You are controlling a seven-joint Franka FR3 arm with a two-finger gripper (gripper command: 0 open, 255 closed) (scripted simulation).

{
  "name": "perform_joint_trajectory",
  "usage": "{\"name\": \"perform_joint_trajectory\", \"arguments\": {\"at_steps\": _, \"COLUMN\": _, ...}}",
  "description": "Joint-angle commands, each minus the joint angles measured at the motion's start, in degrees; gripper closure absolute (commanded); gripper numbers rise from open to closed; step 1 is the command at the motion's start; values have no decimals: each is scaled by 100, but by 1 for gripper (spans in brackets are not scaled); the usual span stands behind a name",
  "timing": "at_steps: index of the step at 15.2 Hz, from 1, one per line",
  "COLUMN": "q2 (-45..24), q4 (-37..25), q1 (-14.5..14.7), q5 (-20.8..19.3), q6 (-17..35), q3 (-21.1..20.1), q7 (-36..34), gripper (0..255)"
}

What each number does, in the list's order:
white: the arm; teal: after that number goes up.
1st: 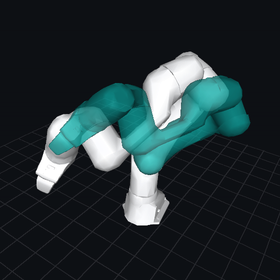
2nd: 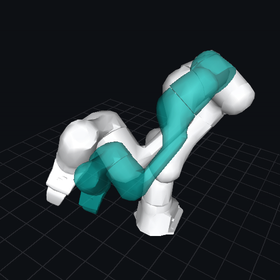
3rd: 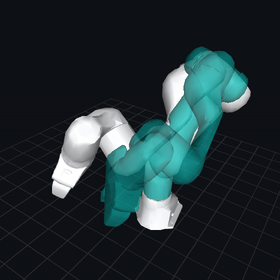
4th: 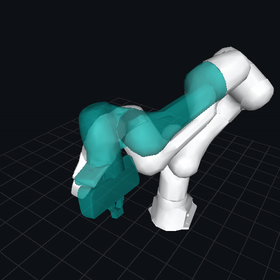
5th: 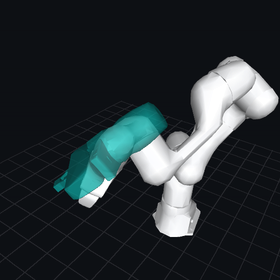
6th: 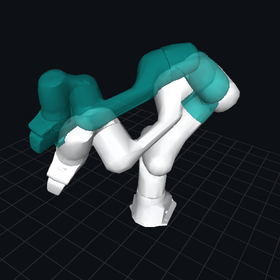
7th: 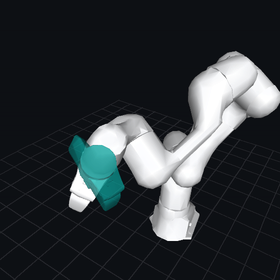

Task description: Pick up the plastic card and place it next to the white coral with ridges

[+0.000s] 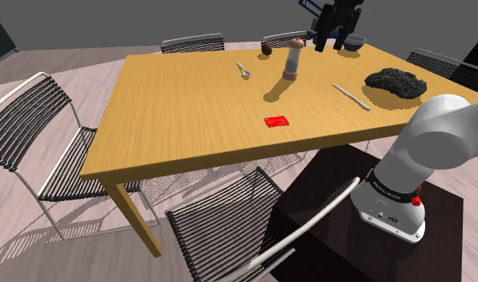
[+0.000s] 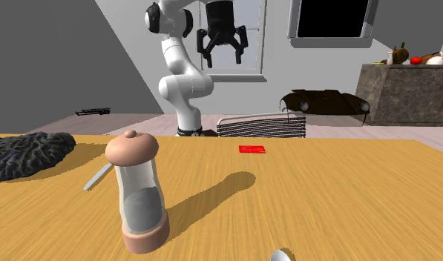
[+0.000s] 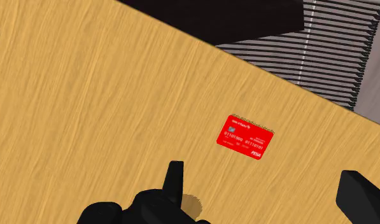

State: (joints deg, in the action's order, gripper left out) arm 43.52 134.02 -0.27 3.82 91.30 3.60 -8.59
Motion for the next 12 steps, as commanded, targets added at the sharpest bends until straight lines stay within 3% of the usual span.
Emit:
{"name": "perform_joint_trajectory", "arguments": {"at_steps": 1, "q2": 0, "q4": 0, "q1": 0, "q5": 0, "q6": 0, "q3": 0, "q7": 0, "gripper": 0}}
{"name": "perform_joint_trajectory", "arguments": {"at_steps": 7, "q2": 525, "q4": 1632, "q1": 584, "q5": -36, "q6": 1957, "q3": 621, "q7": 1974, "gripper": 0}}
{"name": "perform_joint_trajectory", "arguments": {"at_steps": 12, "q2": 400, "q4": 2597, "q1": 1251, "q5": 13, "q6": 3672, "q3": 1407, "q7": 3795, "gripper": 0}}
